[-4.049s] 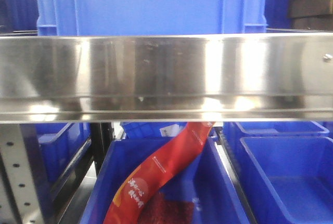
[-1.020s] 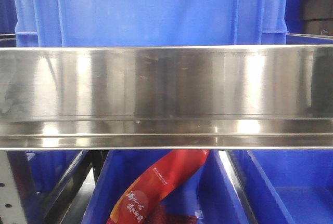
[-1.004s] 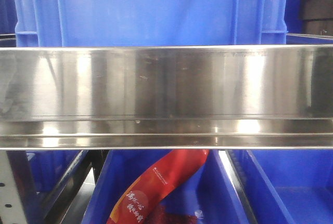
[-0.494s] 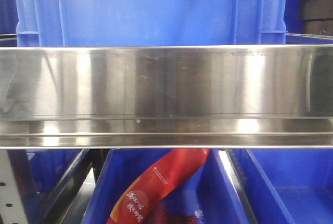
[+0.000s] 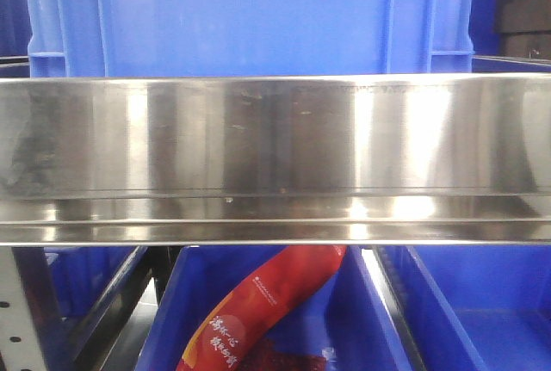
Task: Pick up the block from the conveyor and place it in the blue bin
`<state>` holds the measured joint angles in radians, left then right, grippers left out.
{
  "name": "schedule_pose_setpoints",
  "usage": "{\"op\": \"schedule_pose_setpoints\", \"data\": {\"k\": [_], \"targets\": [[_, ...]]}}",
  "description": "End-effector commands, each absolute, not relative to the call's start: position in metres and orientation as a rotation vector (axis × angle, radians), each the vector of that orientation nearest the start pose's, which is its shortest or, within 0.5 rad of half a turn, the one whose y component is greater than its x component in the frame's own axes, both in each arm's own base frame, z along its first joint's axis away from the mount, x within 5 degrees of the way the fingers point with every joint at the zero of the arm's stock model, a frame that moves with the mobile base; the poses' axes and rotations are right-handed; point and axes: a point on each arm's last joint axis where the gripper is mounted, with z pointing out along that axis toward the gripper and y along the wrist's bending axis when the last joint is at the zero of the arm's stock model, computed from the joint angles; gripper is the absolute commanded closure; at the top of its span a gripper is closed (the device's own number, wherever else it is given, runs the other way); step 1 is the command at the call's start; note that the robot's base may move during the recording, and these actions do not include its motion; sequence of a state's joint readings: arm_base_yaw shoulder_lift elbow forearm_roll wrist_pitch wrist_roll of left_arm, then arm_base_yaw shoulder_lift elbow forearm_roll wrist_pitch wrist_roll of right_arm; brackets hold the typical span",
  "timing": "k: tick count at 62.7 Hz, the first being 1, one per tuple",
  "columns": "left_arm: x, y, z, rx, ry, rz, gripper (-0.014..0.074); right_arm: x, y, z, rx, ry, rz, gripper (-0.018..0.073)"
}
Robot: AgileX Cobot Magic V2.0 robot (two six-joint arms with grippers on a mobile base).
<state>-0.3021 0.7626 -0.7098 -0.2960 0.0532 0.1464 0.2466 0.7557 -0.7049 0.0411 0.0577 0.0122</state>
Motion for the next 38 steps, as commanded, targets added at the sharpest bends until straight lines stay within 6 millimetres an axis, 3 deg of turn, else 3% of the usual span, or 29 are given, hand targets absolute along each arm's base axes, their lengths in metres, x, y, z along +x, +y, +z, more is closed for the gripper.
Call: {"op": "schedule_pose_setpoints", "data": {"k": [1, 7, 13, 24, 38], "targets": [[0.136, -0.042, 0.356, 0.111, 1.581, -0.367, 0.0708, 0.140, 0.034, 0.348, -0.159, 1.607, 0.221, 0.0721], [0.118, -0.037, 0.335, 0.114, 1.583, -0.365, 0.0708, 0.124, 0.030, 0.318, -0.162, 1.643, 0.218, 0.0721], [0.103, -0.032, 0.322, 0.112, 1.565, -0.367, 0.0708, 0.110, 0.027, 0.301, -0.162, 1.642, 0.218, 0.0721], [0.086, -0.027, 0.313, 0.109, 1.519, -0.373, 0.0708, 0.093, 0.023, 0.301, -0.156, 1.577, 0.224, 0.0721], [0.077, -0.024, 0.315, 0.107, 1.474, -0.378, 0.0708, 0.087, 0.021, 0.306, -0.151, 1.528, 0.227, 0.0721]]}}
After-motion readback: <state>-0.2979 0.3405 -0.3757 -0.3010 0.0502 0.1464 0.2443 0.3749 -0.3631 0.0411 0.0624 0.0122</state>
